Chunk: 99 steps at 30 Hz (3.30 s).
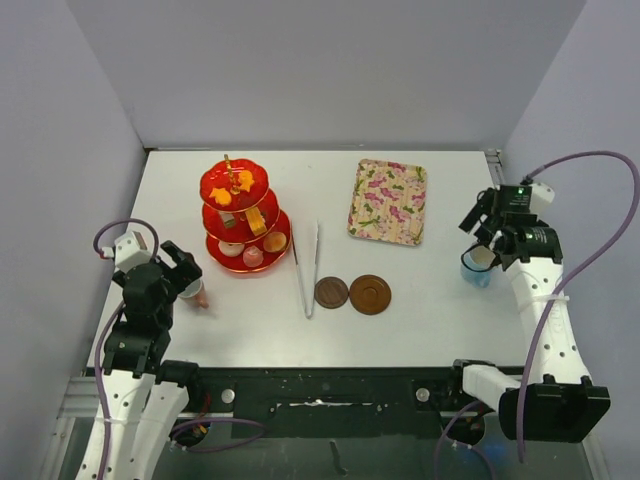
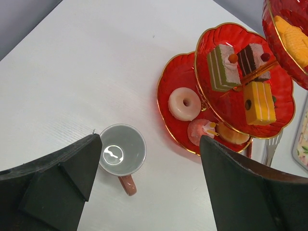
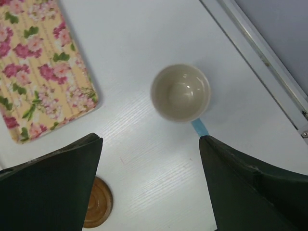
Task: Serve the afternoon tea
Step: Pick up the cup at the center of the board.
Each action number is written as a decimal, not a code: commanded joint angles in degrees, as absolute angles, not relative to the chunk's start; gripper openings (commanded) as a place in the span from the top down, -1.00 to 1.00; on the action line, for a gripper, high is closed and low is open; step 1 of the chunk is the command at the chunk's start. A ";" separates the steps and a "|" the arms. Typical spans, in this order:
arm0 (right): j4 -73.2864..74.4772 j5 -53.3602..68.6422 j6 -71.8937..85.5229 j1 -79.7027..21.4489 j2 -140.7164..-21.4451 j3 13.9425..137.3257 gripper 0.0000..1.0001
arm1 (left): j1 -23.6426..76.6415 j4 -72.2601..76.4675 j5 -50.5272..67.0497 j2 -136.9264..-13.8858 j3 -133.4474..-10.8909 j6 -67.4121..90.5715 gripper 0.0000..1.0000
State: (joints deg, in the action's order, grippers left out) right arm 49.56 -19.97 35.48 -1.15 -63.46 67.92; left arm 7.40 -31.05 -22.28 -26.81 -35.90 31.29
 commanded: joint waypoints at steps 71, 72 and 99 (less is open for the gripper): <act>28.60 -12.62 28.33 12.43 -59.69 41.01 -0.25 | 7.03 -25.00 -16.44 -21.36 -34.32 27.99 -0.63; 27.05 -10.82 26.81 12.66 -59.69 40.70 -0.25 | 7.03 -24.97 -16.44 -21.40 -34.28 27.94 -0.63; 1.55 -6.87 11.07 12.67 -61.00 29.02 0.28 | 6.93 -24.92 -16.48 -21.37 -34.19 27.68 -0.63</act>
State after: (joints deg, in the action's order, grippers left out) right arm 7.92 -6.83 12.84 12.38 -60.34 29.10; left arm 7.33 -28.45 -17.10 -21.80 -34.00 28.25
